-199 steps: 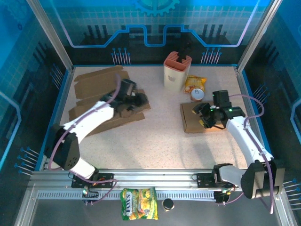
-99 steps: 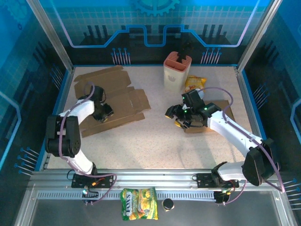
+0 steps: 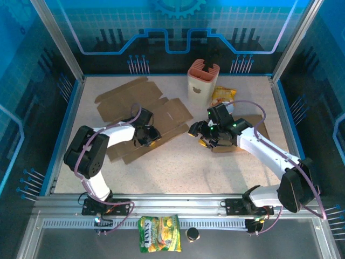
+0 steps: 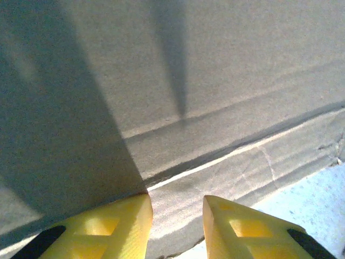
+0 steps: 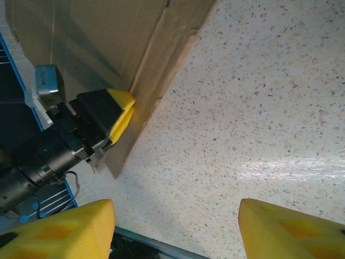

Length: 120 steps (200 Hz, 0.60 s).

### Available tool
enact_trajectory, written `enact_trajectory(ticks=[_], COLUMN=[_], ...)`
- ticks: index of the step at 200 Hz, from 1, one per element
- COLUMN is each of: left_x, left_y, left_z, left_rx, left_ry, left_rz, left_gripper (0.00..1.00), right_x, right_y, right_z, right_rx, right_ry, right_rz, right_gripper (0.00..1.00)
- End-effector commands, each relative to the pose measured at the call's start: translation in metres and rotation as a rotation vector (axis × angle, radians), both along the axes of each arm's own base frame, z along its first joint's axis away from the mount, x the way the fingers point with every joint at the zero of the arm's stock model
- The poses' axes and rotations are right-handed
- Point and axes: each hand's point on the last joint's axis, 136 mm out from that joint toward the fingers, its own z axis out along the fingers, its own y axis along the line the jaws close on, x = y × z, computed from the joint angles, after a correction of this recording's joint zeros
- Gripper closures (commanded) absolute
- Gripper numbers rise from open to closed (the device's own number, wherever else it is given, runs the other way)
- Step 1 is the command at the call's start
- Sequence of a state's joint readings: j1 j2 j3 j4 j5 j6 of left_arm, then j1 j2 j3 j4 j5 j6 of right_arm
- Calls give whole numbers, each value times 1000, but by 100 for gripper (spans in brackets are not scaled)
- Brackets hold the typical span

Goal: Fold the paper box

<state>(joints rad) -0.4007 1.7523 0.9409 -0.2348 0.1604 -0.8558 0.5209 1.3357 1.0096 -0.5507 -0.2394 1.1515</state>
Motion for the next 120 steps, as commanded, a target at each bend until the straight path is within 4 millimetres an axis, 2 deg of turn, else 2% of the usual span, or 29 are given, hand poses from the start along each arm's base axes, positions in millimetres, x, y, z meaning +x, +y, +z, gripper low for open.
enact_trajectory(ticks=[1,24,42,65,86,99,120], left_x=[-18,-14,-16,-23,-46,-68,-109], left_y=[-25,-46,-44,-17,11,27,64], left_z=[-15,-5,10,44,69,71,61], left_rx=[-26,-51,-24,23,13,-11,0], left_ry=[87,62,27,-44,-60,-31,20], left_rz=[-13,-42,-34,66,227,342,541], left_gripper=[67,68,66,60,59,59,59], right_x=[0,0,-2,-5,-8,-8,-7], right_y=[1,2,2,1,0,0,2], right_z=[-2,-1,1,0,-1,-2,-2], right_rx=[16,22,27,29,39,49,62], right_ry=[4,4,-2,-4,-7,-8,-5], right_rz=[5,12,19,25,20,17,19], right_gripper=[37,37,37,37,37,37,37])
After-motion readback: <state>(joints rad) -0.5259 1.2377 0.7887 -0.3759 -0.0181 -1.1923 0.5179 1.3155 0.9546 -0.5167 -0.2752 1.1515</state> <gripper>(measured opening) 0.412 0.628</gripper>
